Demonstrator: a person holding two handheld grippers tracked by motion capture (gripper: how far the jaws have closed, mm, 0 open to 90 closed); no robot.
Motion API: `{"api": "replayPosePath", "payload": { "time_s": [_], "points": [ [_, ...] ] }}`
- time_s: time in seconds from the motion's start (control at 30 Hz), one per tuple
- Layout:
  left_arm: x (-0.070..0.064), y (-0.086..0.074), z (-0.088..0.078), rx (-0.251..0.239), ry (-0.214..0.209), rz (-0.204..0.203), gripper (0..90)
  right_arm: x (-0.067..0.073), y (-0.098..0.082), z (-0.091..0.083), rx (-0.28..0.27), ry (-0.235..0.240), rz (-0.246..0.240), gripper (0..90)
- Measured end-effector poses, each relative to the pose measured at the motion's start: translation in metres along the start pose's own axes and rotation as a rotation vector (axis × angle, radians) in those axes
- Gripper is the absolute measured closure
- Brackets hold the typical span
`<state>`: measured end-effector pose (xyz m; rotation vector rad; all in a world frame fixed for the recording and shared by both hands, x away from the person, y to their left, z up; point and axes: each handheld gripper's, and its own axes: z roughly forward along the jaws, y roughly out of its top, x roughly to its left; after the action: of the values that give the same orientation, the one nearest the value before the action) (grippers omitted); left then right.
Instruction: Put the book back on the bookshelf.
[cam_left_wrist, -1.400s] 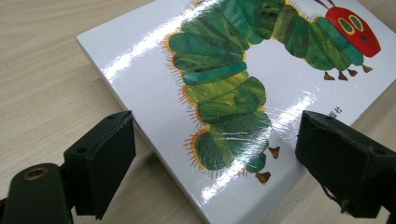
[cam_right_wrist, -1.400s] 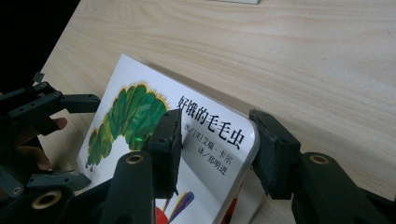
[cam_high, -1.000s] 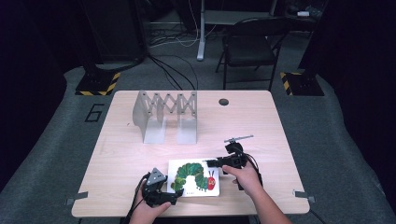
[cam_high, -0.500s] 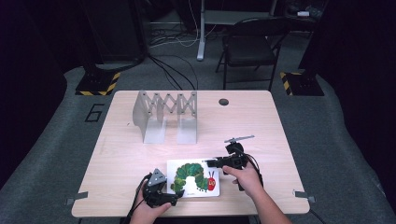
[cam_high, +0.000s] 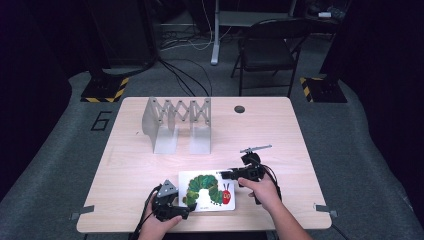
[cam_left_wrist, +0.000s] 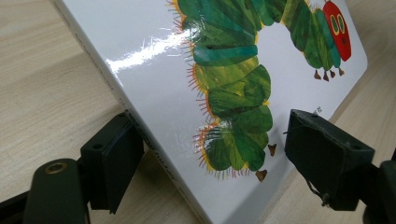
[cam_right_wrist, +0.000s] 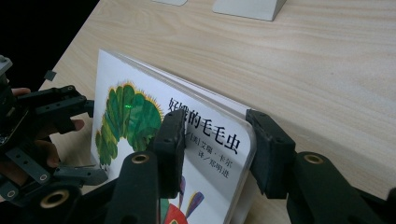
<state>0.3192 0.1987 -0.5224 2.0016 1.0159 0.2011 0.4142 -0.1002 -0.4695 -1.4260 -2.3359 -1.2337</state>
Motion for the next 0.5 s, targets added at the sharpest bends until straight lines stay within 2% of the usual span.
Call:
{"api": "replayPosePath", "payload": {
  "time_s": [0.17,0.37,0.43,0.5],
  "points": [
    [0.0,0.001,-0.004,-0.001,0.005,-0.017,25.2,0.004,0.001,-0.001,-0.008,-0.009,-0.013,58.9],
    [0.004,0.005,-0.012,-0.019,0.029,0.013,34.7,0.013,0.004,-0.007,-0.043,-0.015,-0.039,59.6],
    [0.004,0.006,-0.013,-0.027,0.038,0.001,36.6,0.015,0.005,-0.008,-0.051,-0.013,-0.046,59.8],
    [0.005,0.007,-0.015,-0.027,0.044,0.013,38.5,0.017,0.006,-0.009,-0.059,-0.012,-0.053,59.7]
  ]
}}
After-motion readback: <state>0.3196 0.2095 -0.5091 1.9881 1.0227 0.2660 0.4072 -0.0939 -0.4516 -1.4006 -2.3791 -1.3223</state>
